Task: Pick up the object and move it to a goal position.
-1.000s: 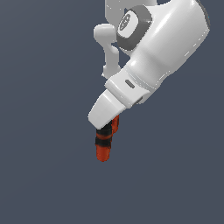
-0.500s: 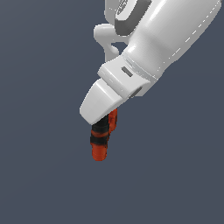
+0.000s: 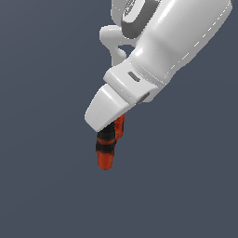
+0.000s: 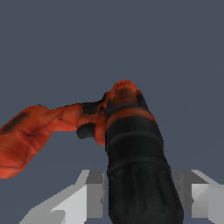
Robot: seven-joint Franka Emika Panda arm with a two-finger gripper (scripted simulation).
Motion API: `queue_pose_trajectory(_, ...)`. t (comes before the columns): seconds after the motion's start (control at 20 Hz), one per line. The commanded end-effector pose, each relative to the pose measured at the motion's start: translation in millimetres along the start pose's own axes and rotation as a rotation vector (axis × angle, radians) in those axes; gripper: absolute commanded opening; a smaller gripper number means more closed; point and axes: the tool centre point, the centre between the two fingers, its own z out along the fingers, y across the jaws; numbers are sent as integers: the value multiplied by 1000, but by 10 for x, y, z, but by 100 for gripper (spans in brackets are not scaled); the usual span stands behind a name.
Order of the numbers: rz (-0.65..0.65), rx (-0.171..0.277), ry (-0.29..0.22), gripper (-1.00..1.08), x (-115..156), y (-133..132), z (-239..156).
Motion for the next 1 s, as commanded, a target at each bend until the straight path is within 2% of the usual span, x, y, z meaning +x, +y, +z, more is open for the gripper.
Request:
queue_pose_trajectory(0.0,6,-7,5,-100,-80,40,-88)
queue_pose_trajectory(0.65,6,-6,5,-100,-789,106,-584)
queue_pose_trajectory(0.95,6,-6,5,-100,-971,131,-717)
